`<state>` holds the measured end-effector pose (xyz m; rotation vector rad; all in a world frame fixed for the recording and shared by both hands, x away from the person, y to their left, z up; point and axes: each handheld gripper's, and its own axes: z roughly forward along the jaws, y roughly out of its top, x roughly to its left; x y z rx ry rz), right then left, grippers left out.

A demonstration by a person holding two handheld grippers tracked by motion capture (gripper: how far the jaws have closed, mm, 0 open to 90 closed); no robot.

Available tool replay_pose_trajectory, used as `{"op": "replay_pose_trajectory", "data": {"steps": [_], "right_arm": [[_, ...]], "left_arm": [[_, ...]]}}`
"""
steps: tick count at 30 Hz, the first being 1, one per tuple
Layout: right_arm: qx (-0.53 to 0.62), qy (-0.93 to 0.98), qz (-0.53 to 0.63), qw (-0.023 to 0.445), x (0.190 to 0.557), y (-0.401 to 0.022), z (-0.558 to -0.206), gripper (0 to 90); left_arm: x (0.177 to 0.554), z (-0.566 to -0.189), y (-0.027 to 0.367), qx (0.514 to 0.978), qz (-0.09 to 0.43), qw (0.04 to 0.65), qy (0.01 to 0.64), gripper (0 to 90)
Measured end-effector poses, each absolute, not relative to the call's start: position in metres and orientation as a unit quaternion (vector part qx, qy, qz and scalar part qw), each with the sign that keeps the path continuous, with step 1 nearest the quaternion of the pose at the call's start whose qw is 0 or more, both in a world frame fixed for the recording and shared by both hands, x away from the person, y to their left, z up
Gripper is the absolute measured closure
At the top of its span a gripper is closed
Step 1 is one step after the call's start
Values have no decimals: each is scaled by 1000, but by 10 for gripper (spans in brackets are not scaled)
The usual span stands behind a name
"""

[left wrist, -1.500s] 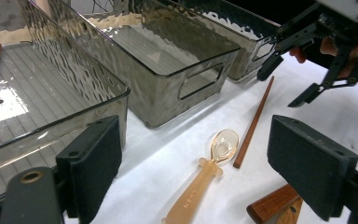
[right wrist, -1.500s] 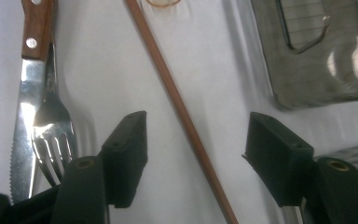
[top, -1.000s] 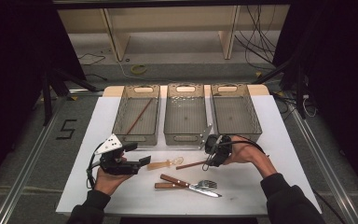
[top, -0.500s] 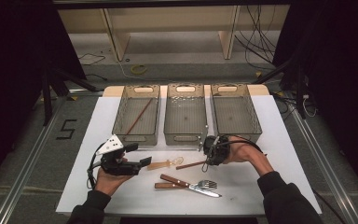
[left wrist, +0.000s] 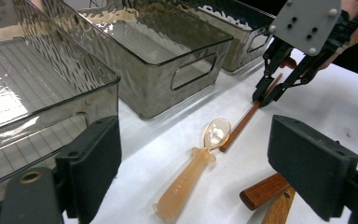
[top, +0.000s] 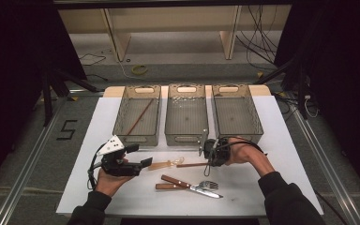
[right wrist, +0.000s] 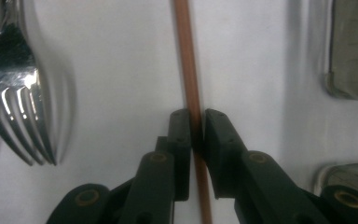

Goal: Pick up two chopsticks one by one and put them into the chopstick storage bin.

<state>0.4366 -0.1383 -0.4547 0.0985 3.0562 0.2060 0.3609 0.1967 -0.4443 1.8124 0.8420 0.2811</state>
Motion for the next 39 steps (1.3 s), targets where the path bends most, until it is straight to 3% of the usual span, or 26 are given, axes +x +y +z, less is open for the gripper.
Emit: {"op": "replay_pose_trajectory", "data": {"steps": [15,39], "right_arm": [[-16,997,59,40,428,-141,-453,849],[-24,991,115,68,414,-147,-420,851]], "left_arm": [[362,-445,195,763,114,529,353,172],[364,-438,177,790,89,510,328,176]]}}
